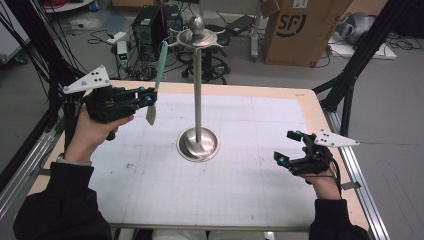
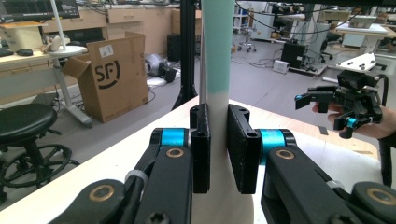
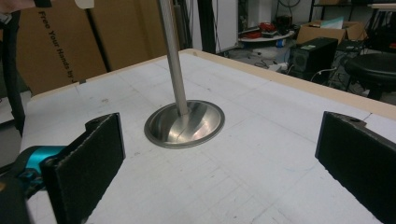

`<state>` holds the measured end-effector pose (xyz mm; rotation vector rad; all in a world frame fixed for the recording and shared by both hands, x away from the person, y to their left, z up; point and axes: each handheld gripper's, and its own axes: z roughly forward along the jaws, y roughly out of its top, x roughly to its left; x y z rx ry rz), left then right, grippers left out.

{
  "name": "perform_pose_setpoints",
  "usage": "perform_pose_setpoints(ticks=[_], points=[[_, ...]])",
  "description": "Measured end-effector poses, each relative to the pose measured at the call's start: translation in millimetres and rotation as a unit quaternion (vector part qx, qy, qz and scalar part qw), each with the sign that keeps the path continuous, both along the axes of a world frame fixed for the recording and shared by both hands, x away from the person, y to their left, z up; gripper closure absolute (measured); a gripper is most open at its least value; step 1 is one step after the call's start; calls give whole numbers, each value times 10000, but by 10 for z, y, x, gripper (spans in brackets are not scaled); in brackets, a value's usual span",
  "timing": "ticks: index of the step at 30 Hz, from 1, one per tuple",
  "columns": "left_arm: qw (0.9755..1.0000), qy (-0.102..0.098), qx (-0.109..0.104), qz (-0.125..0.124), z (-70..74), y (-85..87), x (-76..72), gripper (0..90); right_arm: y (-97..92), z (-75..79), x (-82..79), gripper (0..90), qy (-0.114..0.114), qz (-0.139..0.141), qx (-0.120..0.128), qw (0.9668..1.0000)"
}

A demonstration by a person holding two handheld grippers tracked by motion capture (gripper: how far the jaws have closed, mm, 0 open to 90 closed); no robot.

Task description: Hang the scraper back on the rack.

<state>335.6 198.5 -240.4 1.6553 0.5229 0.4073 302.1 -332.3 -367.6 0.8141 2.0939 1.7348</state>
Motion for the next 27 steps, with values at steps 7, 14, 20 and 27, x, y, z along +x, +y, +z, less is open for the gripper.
perform_pose_setpoints(ticks=[7,14,20,27], points=[[10000,61,25,-39,-25,-49,42,799,-2,2,0,5,-3,-1,8,10000],[9999,106,14,-84,-50,-121,80,798,4,-2,12,4,4,13,7,10000],[9999,103,60,-69,-24,-169,93,798,8,10,9,5,-1,11,19,10000],[9999,125,106,-44,-41,-234,120,797,7,13,8,4,-26,17,13,10000]])
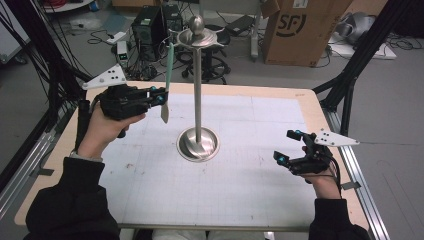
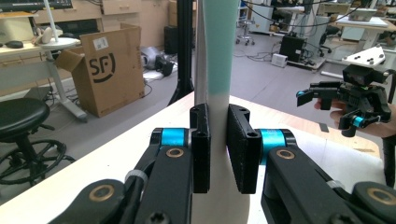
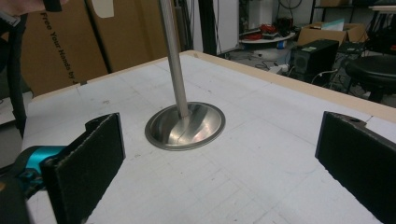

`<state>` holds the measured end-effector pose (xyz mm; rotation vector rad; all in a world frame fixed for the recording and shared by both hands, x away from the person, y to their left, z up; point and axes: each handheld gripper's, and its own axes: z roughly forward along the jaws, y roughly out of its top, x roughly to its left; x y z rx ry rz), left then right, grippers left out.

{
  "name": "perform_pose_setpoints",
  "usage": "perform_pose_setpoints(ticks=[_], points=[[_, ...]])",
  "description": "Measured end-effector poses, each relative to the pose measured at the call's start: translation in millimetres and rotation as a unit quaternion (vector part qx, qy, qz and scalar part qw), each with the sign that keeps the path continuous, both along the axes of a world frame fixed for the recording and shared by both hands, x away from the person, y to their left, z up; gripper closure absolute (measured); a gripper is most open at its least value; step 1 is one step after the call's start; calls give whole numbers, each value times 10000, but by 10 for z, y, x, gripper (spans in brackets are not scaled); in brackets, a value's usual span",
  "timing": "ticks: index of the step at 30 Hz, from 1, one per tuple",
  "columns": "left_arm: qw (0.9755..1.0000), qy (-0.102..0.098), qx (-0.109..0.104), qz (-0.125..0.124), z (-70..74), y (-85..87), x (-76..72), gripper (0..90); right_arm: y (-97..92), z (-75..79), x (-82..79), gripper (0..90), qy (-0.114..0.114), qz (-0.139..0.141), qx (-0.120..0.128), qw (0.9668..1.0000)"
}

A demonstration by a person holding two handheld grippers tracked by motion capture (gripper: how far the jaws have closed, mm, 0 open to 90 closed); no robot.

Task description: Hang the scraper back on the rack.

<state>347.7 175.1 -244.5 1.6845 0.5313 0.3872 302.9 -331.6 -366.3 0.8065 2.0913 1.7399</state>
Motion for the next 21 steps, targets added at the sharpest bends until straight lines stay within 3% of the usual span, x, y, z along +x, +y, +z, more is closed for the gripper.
perform_pose_setpoints(ticks=[4,5,9,14,18,21], points=[[10000,27,-6,44,-12,-48,2,790,1,0,-1,4,2,-5,-2,10000],[9999,-29,42,87,-24,-74,-2,721,3,-1,2,4,-8,1,-3,10000],[9998,-126,114,87,-92,-132,-18,628,9,0,2,4,2,11,-6,10000],[9997,-222,93,12,-224,-177,-59,581,10,6,3,4,-16,18,1,10000],[9994,-317,83,-84,-386,-203,-106,463,10,23,4,4,-51,36,10,10000],[9993,-331,180,25,-498,-206,-143,328,19,24,19,4,-49,45,40,10000]])
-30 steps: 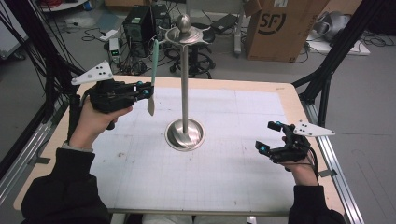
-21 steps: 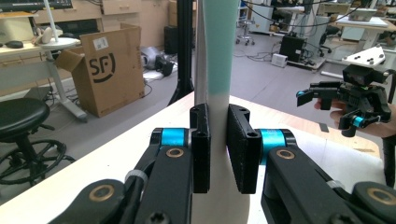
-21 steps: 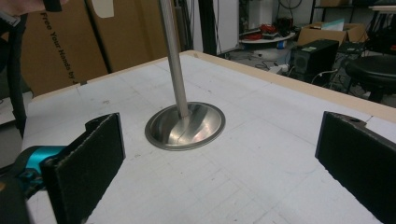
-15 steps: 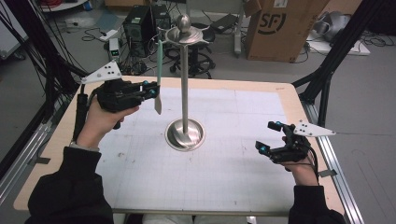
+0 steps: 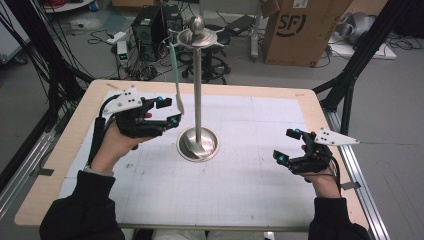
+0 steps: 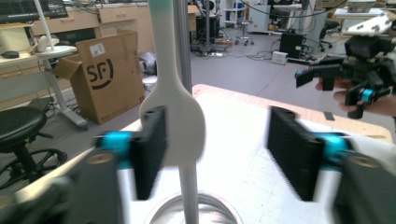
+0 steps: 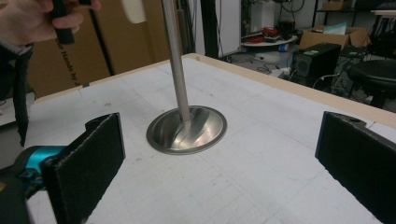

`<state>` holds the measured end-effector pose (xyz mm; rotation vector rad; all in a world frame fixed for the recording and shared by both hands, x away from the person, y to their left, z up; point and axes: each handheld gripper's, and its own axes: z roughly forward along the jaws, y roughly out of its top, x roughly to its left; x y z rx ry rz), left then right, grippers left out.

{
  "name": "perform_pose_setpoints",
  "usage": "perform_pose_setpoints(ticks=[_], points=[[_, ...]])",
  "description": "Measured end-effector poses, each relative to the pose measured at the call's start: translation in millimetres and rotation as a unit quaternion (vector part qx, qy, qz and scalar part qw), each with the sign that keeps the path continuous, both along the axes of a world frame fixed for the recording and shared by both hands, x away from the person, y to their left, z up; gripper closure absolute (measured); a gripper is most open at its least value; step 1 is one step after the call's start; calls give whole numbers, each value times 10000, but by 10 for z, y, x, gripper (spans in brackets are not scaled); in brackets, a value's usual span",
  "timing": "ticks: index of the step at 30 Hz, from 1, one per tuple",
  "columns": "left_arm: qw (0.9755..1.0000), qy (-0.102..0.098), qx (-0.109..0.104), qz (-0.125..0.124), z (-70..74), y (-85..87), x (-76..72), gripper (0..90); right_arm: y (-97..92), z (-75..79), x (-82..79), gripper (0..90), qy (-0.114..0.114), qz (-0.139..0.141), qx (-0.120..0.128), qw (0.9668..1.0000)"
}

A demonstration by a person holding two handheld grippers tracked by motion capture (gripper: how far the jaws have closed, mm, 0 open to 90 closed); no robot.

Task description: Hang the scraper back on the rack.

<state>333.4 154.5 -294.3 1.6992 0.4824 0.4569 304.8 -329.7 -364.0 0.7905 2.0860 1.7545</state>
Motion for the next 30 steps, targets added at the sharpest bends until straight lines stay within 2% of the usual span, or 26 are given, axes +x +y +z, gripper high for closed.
perform_pose_setpoints(ticks=[3,5,6,8,9,13,14,15,16,17,19,21,25,28,30], points=[[9999,26,102,97,-125,14,-32,198,19,-17,15,4,35,55,-41,10000],[9999,29,66,123,-226,34,-48,141,28,-20,16,5,39,65,-39,10000],[9998,47,52,167,-272,42,-56,126,27,-19,13,4,42,68,-40,10000],[9993,183,-169,289,-387,49,-81,100,24,-12,0,4,46,66,-11,10000],[9991,212,-212,302,-437,50,-88,95,18,-11,-4,4,23,66,-19,10000],[9981,399,-262,386,-674,60,-101,68,-5,-16,-36,5,21,33,-6,10000],[9979,459,-194,404,-718,65,-84,64,-10,-18,-45,4,36,30,-3,10000],[9977,500,-142,436,-738,73,-75,64,-18,-19,-50,4,26,14,-7,10000],[9974,524,-185,468,-747,80,-74,64,-22,-17,-55,5,28,4,9,10000],[9966,626,-356,410,-756,97,-72,63,-25,-16,-59,4,25,-8,4,10000],[9958,729,-466,301,-763,109,-79,59,-35,-17,-67,5,12,-9,-15,10000],[9965,636,-438,313,-777,127,-96,54,-49,-21,-75,4,30,-60,-4,10000],[9970,576,-383,358,-863,191,-103,54,-59,-42,-80,4,41,-116,-22,9999],[9965,620,-375,427,-955,260,-71,54,-46,-53,-90,4,18,-145,-55,9999],[9963,621,-294,525,-995,282,-63,54,-47,-60,-101,5,-4,-153,-58,9999]])
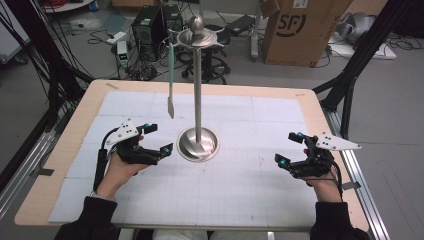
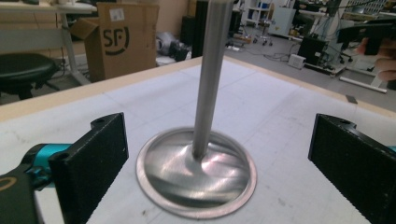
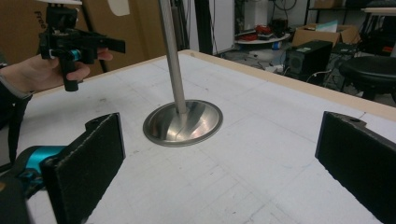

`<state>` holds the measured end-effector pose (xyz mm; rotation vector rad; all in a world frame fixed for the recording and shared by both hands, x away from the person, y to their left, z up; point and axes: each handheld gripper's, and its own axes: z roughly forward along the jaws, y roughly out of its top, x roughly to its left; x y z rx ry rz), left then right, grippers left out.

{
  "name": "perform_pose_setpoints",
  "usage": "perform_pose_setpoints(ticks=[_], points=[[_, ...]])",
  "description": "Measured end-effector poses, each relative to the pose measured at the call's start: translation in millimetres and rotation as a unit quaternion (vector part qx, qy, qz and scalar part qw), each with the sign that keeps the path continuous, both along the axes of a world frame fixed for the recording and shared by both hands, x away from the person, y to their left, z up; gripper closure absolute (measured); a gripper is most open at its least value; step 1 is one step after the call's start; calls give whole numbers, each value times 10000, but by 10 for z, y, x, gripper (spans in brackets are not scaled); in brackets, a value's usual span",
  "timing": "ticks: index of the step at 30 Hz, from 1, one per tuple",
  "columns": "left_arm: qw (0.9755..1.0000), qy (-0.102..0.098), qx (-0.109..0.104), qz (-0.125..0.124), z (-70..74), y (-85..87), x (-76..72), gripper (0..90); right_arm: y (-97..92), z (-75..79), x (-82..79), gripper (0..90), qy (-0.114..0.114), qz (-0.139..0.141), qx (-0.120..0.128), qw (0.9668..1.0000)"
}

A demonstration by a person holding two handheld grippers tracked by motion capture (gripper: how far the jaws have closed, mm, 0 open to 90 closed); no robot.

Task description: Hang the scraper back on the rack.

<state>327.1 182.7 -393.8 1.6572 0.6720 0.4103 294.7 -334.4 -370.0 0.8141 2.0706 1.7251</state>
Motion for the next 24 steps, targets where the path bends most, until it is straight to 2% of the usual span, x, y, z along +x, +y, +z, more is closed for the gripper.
perform_pose_setpoints(ticks=[3,7,10,15,20,24], points=[[9997,-68,213,93,-20,17,-9,54,-34,-43,3,4,-21,-103,103,9999],[9990,-274,327,134,-1,30,-52,54,-91,-131,22,4,-33,-298,170,9994],[9984,-331,394,229,3,57,-72,54,-115,-193,32,4,-15,-456,107,9989],[9971,-459,463,405,-33,197,-119,54,-158,-316,21,4,13,-638,64,9979],[9961,-272,505,677,-133,373,-118,54,-195,-431,34,4,153,-886,-1,9960],[9939,-315,534,917,-183,503,-136,54,-197,-490,54,4,233,-1042,-90,9942]])
